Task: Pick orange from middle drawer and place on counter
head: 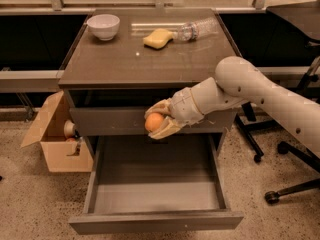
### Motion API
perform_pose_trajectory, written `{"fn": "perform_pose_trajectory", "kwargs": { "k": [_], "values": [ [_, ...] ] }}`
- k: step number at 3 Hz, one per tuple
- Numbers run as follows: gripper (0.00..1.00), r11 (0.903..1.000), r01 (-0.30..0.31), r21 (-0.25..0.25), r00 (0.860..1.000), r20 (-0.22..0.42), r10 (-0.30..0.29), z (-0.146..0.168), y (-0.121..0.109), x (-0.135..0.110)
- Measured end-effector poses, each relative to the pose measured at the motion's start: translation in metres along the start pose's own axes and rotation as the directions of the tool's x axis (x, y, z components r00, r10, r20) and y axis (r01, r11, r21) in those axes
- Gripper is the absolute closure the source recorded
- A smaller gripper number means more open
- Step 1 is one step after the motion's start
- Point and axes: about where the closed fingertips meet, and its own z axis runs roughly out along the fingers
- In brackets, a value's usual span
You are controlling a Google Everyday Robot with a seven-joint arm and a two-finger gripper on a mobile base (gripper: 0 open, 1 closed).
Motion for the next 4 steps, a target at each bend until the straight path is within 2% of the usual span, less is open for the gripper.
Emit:
{"fn": "perform_pose_trajectory", "kwargs": {
  "k": [2,3,4],
  "values": [
    [1.00,0.9959,-0.047,0.078,0.999,-0.018,0.049,-0.068,-0.021,-0.025],
    [1.00,0.9907,-0.080,0.110,0.996,-0.024,0.083,-0.099,-0.039,-0.026],
    [1.00,0.9896,-0.086,0.115,0.996,-0.017,0.089,-0.099,-0.043,-0.025]
  ]
}}
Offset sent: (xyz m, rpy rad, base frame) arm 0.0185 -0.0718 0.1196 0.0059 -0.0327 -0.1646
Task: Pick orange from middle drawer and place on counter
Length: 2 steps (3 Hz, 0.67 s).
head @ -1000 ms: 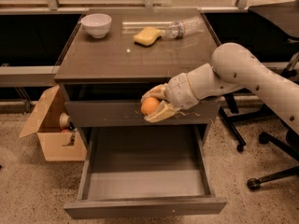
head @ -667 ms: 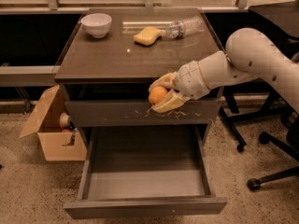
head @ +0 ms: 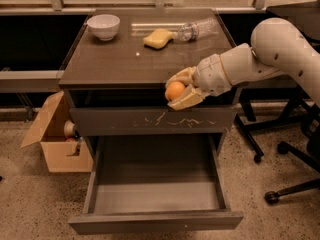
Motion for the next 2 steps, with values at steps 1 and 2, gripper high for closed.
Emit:
{"fn": "perform_pose_trajectory", "kwargs": {
  "k": [1,2],
  "values": [
    [1.00,0.9958,-0.058,0.071,0.998,0.039,0.056,-0.018,-0.023,0.005],
    [1.00,0.9793,-0.133,0.153,0.989,0.084,0.121,-0.044,-0.051,0.009]
  ]
}}
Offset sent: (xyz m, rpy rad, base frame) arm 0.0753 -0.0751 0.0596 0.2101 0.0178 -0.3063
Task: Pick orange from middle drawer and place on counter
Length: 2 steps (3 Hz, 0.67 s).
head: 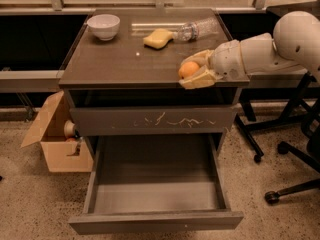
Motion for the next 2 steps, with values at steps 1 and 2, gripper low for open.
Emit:
{"fn": "perform_pose_trajectory", "kwargs": {
  "k": [1,2],
  "values": [
    [1.00,0.9949,-0.081,0.059,0.996,0.031,0.079,-0.010,-0.029,0.002],
    [1.00,0.9795,-0.170,0.107,0.985,0.028,0.168,-0.013,-0.056,0.014]
  ]
}}
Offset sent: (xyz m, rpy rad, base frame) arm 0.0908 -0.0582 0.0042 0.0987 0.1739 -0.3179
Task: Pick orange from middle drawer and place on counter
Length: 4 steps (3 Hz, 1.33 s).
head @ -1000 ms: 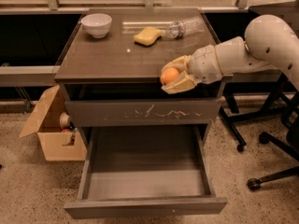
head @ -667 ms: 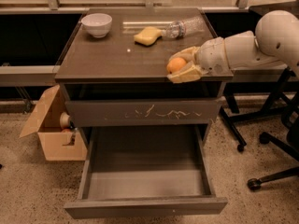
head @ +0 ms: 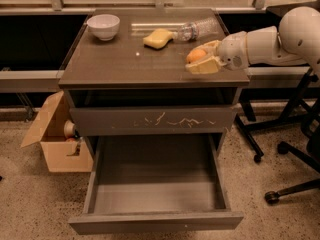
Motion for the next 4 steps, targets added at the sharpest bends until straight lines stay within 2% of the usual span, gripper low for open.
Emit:
{"fn": "perform_pose_trajectory", "kwargs": {
  "k": [1,3,4],
  "values": [
    [1.00,0.9980,-0.057,0.027,0.998,-0.026,0.057,-0.002,-0.023,0.014],
    [1.00,0.9957,-0.082,0.044,0.997,-0.010,0.082,0.002,-0.031,0.013],
    [1.00,0.9873,-0.146,0.063,0.989,0.007,0.146,0.010,-0.052,0.013]
  ]
}}
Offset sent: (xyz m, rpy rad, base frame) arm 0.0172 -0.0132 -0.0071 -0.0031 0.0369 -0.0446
